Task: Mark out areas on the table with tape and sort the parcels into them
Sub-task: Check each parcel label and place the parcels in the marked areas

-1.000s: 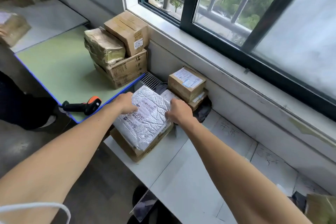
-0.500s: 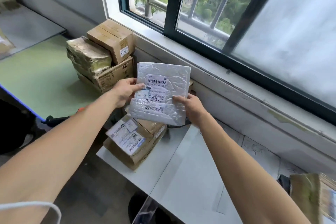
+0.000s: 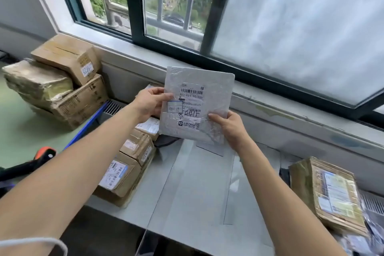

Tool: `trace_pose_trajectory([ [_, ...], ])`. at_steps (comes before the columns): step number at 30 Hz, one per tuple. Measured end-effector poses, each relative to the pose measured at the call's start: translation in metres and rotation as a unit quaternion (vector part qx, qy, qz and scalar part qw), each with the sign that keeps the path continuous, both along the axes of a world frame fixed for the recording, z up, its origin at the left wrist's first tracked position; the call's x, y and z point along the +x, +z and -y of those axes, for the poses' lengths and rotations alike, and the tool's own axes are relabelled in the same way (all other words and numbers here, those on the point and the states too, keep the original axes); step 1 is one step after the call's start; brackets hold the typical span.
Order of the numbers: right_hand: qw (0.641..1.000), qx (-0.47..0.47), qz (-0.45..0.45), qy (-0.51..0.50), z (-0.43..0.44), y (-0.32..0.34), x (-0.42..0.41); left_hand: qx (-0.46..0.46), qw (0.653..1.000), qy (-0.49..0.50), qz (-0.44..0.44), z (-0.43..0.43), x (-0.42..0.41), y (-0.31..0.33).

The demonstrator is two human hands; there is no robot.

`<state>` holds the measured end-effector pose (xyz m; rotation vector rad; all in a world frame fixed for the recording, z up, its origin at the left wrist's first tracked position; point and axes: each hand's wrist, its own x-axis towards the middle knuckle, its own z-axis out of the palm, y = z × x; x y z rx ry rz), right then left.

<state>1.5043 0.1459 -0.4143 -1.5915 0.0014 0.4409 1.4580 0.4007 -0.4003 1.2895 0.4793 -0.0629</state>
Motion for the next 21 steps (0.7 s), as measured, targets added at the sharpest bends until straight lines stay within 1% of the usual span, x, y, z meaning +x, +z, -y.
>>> trace_pose_trajectory([
  [4, 1.0, 0.015, 0.0, -0.023, 0.049, 0.004, 0.003, -0.02, 1.0, 0.011, 0.005, 0.049, 0.007, 0.002],
  [13, 0.999, 0.017, 0.042, -0.013, 0.163, 0.009, 0.004, 0.003, 0.999, 0.045, 0.002, 0.167, 0.006, -0.002],
  [21, 1.0, 0.007, 0.025, -0.013, 0.249, 0.016, 0.007, -0.029, 0.998, 0.044, 0.023, 0.243, 0.012, 0.004],
])
